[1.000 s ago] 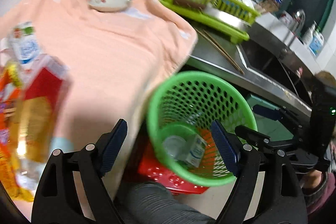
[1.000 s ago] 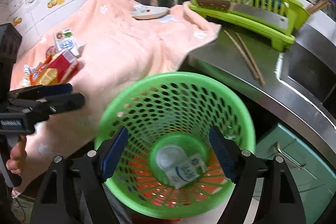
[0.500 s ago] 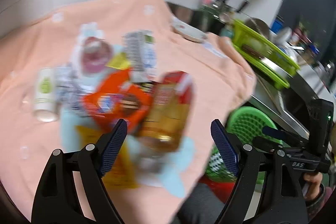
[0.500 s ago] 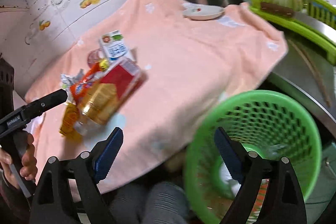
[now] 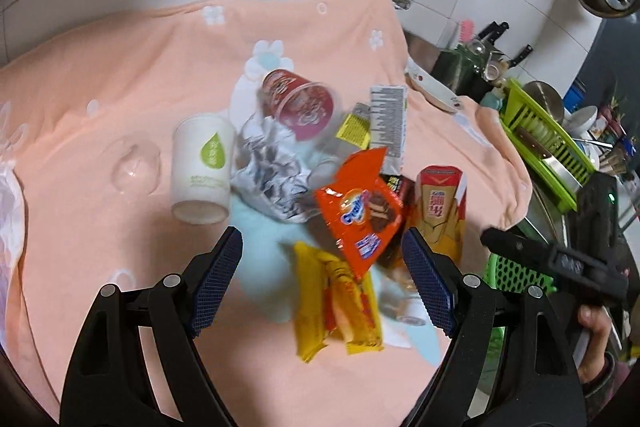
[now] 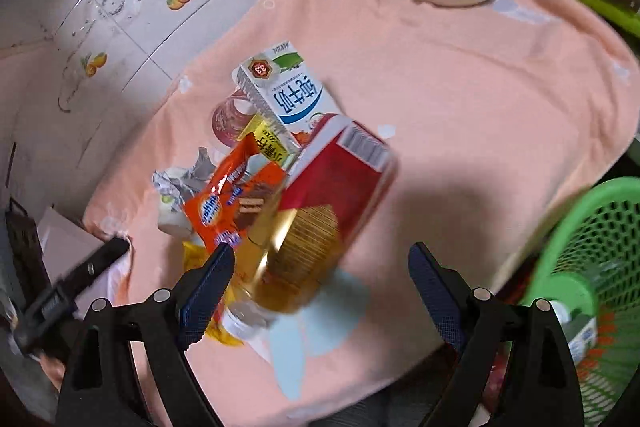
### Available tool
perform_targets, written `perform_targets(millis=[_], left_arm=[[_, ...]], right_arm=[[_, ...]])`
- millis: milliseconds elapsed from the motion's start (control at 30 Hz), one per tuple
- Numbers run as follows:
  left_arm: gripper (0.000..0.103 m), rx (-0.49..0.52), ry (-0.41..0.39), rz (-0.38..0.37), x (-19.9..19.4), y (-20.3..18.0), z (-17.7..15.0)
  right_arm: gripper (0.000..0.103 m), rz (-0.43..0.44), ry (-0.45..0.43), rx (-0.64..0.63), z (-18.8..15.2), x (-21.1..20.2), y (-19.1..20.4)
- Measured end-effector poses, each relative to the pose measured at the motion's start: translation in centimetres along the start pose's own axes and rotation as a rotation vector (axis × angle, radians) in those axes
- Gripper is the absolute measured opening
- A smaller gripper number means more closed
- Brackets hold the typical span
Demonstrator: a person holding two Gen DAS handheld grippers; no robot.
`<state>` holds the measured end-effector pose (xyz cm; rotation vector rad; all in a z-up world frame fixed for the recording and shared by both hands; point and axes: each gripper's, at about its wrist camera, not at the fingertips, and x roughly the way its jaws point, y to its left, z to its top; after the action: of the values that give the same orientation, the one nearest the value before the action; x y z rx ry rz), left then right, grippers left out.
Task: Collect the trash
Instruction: 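Grasp the red-and-gold drink can with the right gripper, then carry the can into the green basket with the right gripper while the left gripper grasps the yellow wrapper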
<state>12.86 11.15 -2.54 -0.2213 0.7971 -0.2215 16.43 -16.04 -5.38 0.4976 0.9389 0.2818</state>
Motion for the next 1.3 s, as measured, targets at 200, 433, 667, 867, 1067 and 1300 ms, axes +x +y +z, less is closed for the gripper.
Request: perform_targets(millis=[200, 433, 667, 867, 1067, 1300], left_arm=[[0.081, -0.018, 0.031, -0.014, 0.2, 0.9, -0.9], [0.081, -0.019, 0.072, -0.05, 0.8, 0.9, -2.0], [0.081, -0.006, 0.115, -0.063, 2.1, 0.2, -2.8], [0.081, 0.007, 0.153, -0.062, 3.7, -0.4, -3.1], [0.081, 0.001, 0.192, -0.071, 5.5, -0.8, -3.5], [0.081, -0.001, 0.211, -0.075, 6.6, -1.0, -3.9]], right_arm=[[0.085, 0.019, 0.034, 0.079, 1.2, 2.8, 0.3], [0.085, 0.036, 0.07, 0.186, 1.8, 5.2, -0.9], [0.084, 0.081, 0.106, 0.258, 2.1, 6.8, -1.4], [0.071, 0.078, 0.112, 0.267, 2.4, 7.3, -1.5], [0.069, 0.099, 0.123, 0.251, 2.4, 7.1, -1.6], [0.069, 0.103, 0.11, 0.184, 2.2, 5.8, -1.0]])
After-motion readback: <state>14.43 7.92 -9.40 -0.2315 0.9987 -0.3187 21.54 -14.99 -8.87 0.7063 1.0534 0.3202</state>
